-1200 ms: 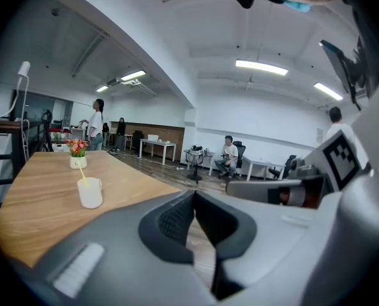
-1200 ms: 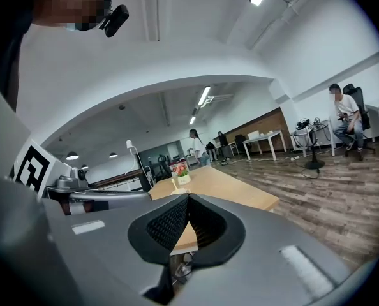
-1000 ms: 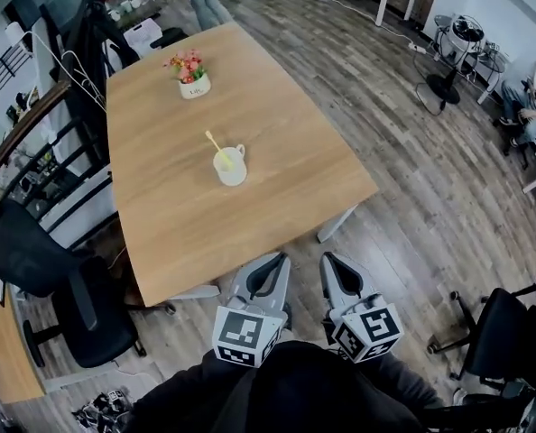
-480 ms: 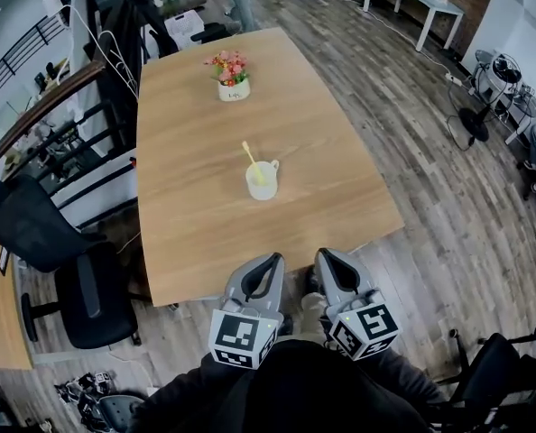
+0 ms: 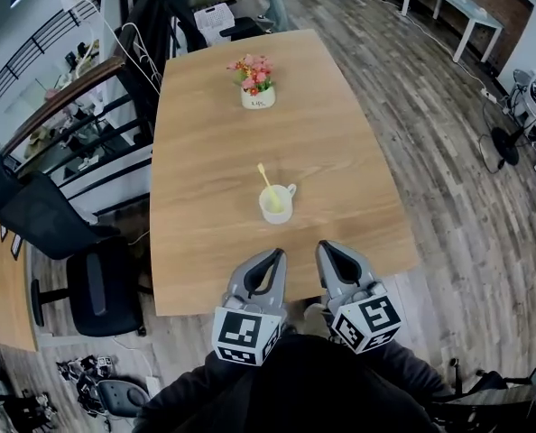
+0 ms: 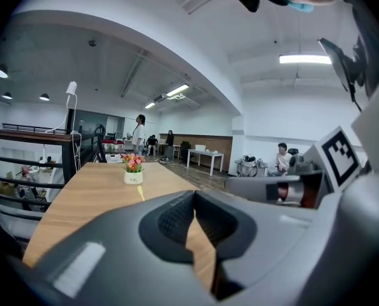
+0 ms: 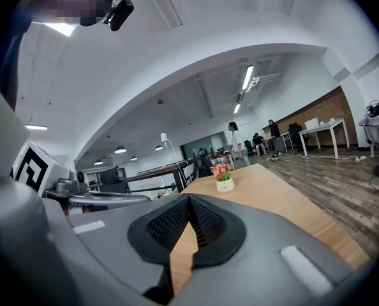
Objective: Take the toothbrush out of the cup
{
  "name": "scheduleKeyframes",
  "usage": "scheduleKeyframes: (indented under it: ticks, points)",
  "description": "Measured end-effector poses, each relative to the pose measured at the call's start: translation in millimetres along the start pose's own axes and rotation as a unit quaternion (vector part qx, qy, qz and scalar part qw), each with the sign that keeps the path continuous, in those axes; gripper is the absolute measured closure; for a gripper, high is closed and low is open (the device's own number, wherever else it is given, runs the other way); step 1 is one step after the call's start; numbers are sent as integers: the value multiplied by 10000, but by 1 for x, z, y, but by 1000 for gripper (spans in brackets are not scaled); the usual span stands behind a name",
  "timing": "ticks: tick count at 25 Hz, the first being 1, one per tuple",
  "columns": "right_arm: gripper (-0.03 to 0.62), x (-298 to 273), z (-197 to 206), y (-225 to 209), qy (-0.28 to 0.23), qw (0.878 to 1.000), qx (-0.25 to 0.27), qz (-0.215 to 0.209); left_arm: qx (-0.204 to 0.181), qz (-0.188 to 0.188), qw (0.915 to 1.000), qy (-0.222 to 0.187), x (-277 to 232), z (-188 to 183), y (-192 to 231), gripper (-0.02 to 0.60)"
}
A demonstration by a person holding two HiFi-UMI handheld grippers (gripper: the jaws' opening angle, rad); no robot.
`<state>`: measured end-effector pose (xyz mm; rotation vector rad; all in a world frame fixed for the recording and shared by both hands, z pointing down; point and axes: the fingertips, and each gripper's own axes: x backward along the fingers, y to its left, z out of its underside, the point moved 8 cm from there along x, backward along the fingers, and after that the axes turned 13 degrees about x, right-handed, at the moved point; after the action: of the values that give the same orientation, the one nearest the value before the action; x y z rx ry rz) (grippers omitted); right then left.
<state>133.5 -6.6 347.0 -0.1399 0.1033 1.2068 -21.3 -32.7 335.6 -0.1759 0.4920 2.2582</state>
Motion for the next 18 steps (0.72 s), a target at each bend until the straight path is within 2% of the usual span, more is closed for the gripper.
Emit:
scheduleKeyframes:
  ticks: [11, 18]
  points:
    - [592, -74, -6, -44, 79, 9951, -72, -982, 169, -911, 9957, -31, -49, -21, 20, 572]
    - [592, -112, -6, -55, 124, 9878, -131, -1546, 223, -1330, 9909, -41, -68, -27, 29, 572]
